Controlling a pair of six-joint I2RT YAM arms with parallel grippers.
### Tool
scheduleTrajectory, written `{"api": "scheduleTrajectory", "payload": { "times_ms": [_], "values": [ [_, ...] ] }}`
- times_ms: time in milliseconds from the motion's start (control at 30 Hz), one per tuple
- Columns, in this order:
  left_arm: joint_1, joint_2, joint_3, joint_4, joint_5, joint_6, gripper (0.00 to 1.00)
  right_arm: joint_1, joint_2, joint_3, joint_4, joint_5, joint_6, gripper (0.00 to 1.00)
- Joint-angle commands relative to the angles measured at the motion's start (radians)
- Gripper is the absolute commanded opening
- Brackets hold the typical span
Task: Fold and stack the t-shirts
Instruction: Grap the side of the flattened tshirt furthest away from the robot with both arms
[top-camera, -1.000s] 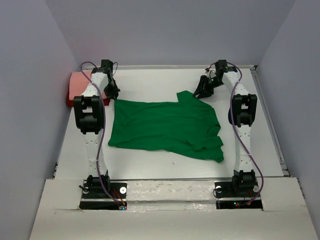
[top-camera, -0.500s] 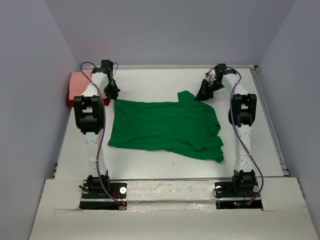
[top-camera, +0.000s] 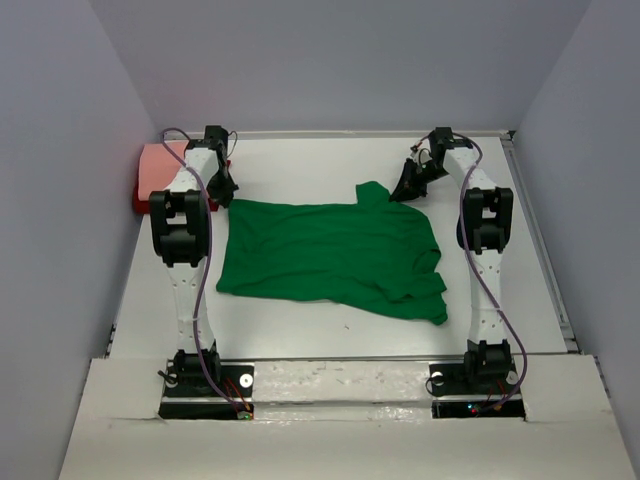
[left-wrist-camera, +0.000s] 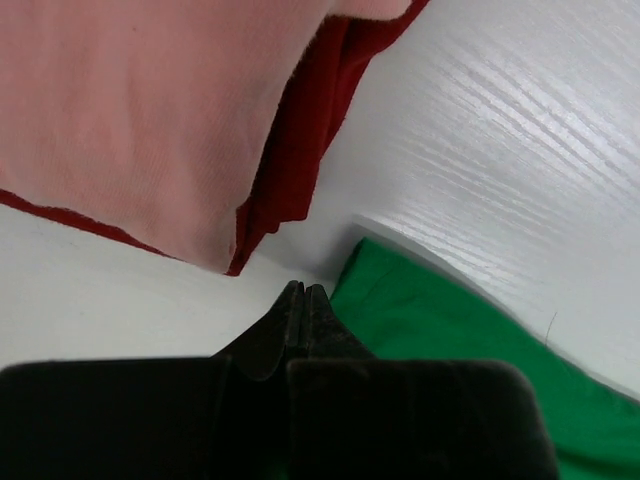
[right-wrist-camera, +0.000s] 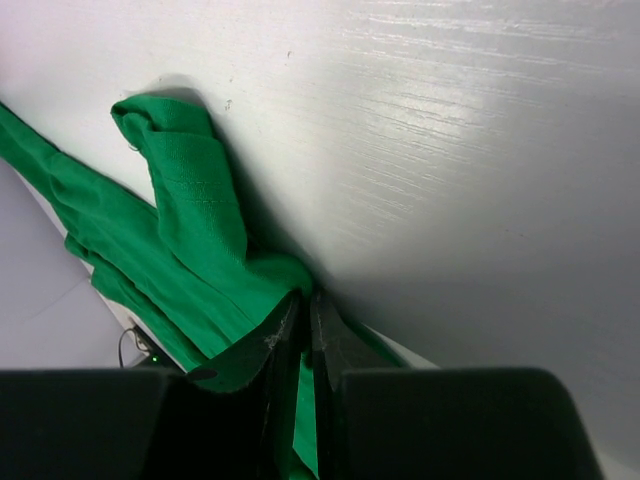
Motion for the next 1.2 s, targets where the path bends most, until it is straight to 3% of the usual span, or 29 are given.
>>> {"api": "scheduleTrajectory", "payload": {
  "times_ms": [0,67,200,333,600,767,967,1167],
  "values": [
    [0.007,0.009,0.022,-0.034,-0.031,-0.007,0.0,0.004,-0.016,0.019,0.0,0.058,-0.042,0.14],
    [0.007,0.003,0.022,-0.023,-0.003,0.004,0.03,0.004,-0.017,0.017,-0.005,0.061,-0.054,0.14],
    [0.007,-0.028,0.013,0.026,0.034,0.008,0.29,0.013,-0.017,0.016,-0.005,0.059,-0.059,0.14],
    [0.007,-0.06,0.018,0.046,0.045,0.008,0.3,0.013,-0.012,0.014,-0.005,0.062,-0.059,0.14],
    [0.007,-0.071,0.111,-0.052,-0.199,-0.031,0.29,0.013,0.003,0.028,-0.008,0.056,-0.054,0.14],
    [0.007,-0.068,0.121,-0.069,-0.233,-0.055,0.27,0.022,0.003,0.032,-0.014,0.056,-0.054,0.14],
    [0.007,-0.098,-0.002,0.097,0.078,0.025,0.26,0.022,-0.003,0.034,-0.014,0.055,-0.059,0.13],
    [0.017,-0.128,-0.074,0.184,0.238,0.056,0.27,0.022,0.0,0.026,-0.016,0.064,-0.067,0.13]
  ]
}}
